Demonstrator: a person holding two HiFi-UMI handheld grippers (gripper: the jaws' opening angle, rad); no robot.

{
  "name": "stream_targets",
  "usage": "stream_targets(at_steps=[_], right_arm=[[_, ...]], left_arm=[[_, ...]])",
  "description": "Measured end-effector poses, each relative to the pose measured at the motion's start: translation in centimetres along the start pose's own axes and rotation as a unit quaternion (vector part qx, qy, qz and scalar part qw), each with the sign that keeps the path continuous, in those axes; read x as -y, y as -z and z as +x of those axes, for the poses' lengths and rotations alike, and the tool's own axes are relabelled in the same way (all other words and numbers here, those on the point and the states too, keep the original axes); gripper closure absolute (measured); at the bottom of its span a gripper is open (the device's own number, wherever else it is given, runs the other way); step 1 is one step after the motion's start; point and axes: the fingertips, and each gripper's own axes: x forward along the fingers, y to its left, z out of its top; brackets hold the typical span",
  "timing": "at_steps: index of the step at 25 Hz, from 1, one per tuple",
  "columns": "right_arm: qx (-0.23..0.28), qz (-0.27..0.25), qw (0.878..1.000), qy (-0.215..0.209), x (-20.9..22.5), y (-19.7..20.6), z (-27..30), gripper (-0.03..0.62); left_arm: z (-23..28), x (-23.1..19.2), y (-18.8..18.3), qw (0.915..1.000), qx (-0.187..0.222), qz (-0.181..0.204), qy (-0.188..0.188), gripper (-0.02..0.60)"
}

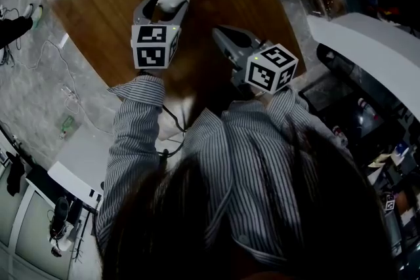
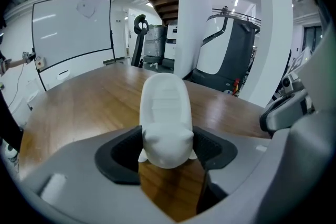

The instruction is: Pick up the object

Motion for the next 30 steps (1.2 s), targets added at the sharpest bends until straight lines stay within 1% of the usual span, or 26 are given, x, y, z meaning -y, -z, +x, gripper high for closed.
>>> stream_targets(at_steps=[2, 4, 7, 12, 22, 30], right_arm=[[0.002, -0.001, 1.0, 0.0, -0.1, -0.2, -0.2, 0.592], [0.005, -0.001, 1.0, 0.0, -0.1, -0.3, -0.5, 0.592], [0.01, -0.004, 1.0, -0.001, -0.3, -0.6, -0.8, 0.594], [0.016, -0.015, 1.0, -0.009, -1.5, -1.3, -0.9, 0.592], [0.027, -0.044, 0.998, -0.023, -4.5, -1.8, -2.5, 0.592], [0.044, -0.065, 0.996, -0.034, -6.9, -2.1, -4.0, 0.592]], left_arm=[[-0.3, -0.1, 0.0, 0.9999, 0.001, -0.014, -0.002, 0.281], [-0.7, -0.2, -0.2, 0.9993, 0.007, -0.036, -0.002, 0.282], [-1.4, -0.5, -0.6, 0.9975, 0.022, -0.067, -0.001, 0.283], [-3.2, -1.3, -1.4, 0.9933, 0.054, -0.102, -0.009, 0.285], [-8.7, -0.8, -3.2, 0.9878, 0.11, -0.107, -0.029, 0.291], [-12.8, 0.5, -3.9, 0.9857, 0.136, -0.095, -0.032, 0.298]])
